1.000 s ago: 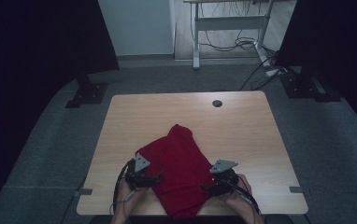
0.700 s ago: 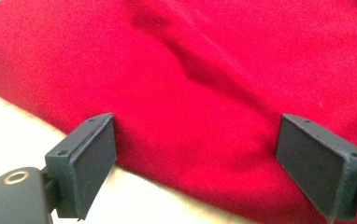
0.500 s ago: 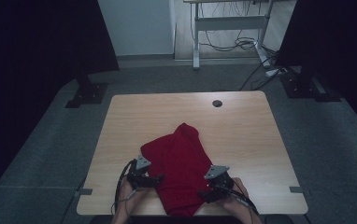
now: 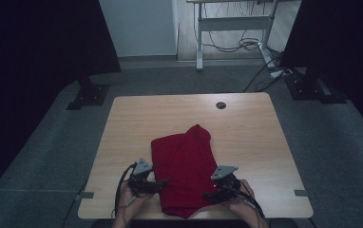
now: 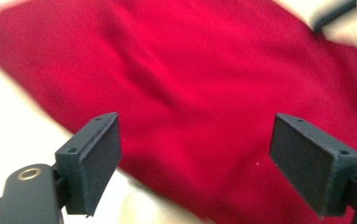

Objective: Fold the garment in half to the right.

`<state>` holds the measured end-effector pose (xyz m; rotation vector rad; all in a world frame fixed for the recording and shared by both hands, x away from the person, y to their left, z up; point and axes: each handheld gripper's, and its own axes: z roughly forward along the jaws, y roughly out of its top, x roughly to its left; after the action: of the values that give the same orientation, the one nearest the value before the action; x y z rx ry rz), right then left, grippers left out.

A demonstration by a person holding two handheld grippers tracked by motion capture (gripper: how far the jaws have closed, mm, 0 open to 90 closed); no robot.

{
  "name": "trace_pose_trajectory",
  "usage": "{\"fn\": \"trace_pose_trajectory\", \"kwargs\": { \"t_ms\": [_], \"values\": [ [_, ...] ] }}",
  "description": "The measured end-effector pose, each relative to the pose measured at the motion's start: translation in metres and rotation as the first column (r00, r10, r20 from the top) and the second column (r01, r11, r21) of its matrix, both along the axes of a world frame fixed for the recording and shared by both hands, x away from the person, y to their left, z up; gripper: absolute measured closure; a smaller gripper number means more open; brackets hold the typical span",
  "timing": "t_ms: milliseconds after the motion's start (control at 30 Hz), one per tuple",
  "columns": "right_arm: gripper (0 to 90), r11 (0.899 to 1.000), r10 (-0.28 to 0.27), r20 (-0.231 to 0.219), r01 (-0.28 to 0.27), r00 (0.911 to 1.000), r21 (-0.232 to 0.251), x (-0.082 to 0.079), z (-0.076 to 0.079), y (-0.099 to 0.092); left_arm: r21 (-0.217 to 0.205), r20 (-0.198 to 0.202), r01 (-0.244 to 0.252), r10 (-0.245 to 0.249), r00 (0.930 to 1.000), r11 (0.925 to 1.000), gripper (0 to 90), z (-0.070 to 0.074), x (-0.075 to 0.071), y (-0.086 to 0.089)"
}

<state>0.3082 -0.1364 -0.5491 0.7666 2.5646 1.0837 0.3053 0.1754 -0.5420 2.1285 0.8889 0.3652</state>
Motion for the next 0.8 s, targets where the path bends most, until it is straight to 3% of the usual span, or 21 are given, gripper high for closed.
{"fn": "trace_pose_trajectory", "kwargs": {
  "t_ms": [33,67,167,233,367,400,433,533,567,600,633,667,700,767,800],
  "values": [
    [14.0,0.999,0.009,0.012,-0.009,0.9999,-0.044,-0.002,-0.006,0.003,0.045,-0.031,0.0,0.001,0.9995,0.999,16.3,-0.011,0.001,-0.003],
    [14.3,0.999,0.0,0.027,0.001,0.9996,-0.051,-0.004,-0.007,0.004,0.023,-0.061,-0.012,0.014,0.9981,0.9997,14.5,-0.014,0.005,-0.003],
    [14.4,0.999,-0.01,0.022,0.011,0.9997,-0.049,-0.005,-0.007,0.004,0.015,-0.064,-0.024,0.025,0.9976,0.9996,13.2,-0.014,0.012,-0.001],
    [14.4,0.998,-0.051,0.012,0.052,0.9986,-0.031,-0.013,-0.008,0.002,0.033,-0.036,-0.048,0.049,0.9981,0.9983,13.3,-0.015,0.024,-0.004],
    [14.5,0.998,-0.06,0.005,0.06,0.9982,-0.032,-0.015,-0.008,0.002,0.032,-0.022,-0.053,0.054,0.9983,0.9981,14.5,-0.014,0.031,-0.01],
    [14.5,0.996,-0.082,-0.022,0.081,0.9964,-0.029,-0.021,-0.006,-0.002,0.032,-0.022,-0.053,0.054,0.9983,0.9981,14.5,-0.014,0.031,-0.01],
    [15.2,0.997,-0.078,-0.063,0.076,0.9949,-0.026,-0.026,-0.002,-0.006,0.046,0.009,-0.041,0.04,0.9992,0.9981,17.0,-0.006,0.024,-0.013],
    [17.3,0.997,-0.075,-0.076,0.074,0.9943,-0.022,-0.027,0.001,-0.009,0.046,0.009,-0.041,0.04,0.9992,0.9981,17.5,-0.006,0.024,-0.013],
    [17.3,0.997,-0.075,-0.076,0.074,0.9943,-0.022,-0.027,0.001,-0.009,-0.003,0.025,0.002,-0.002,0.9997,1.0,17.5,0.004,0.009,-0.01],
    [16.7,0.997,-0.076,-0.03,0.076,0.9966,-0.006,-0.029,0.008,-0.016,-0.021,0.019,0.026,-0.025,0.9995,0.9994,17.3,0.005,0.004,-0.009],
    [16.7,0.997,-0.076,-0.03,0.076,0.9966,-0.006,-0.029,0.008,-0.016,-0.021,0.019,0.026,-0.025,0.9995,0.9994,16.9,0.005,0.004,-0.009],
    [16.1,0.997,-0.071,-0.005,0.071,0.9974,0.003,-0.03,0.009,-0.017,-0.016,0.007,0.068,-0.068,0.9976,0.9975,16.9,0.001,-0.004,-0.01],
    [14.6,0.999,-0.04,-0.002,0.04,0.9992,0.005,-0.028,0.008,-0.018,0.011,0.002,0.08,-0.08,0.9968,0.9968,16.4,-0.003,-0.006,-0.01],
    [14.6,1.0,-0.019,-0.001,0.019,0.9998,-0.004,-0.028,0.006,-0.017,0.011,0.002,0.08,-0.08,0.9968,0.9968,16.4,-0.003,-0.006,-0.01],
    [14.6,1.0,-0.019,-0.001,0.019,0.9998,-0.004,-0.028,0.006,-0.017,0.023,-0.036,0.065,-0.064,0.9973,0.9976,16.4,-0.015,-0.001,-0.009]
  ]
}}
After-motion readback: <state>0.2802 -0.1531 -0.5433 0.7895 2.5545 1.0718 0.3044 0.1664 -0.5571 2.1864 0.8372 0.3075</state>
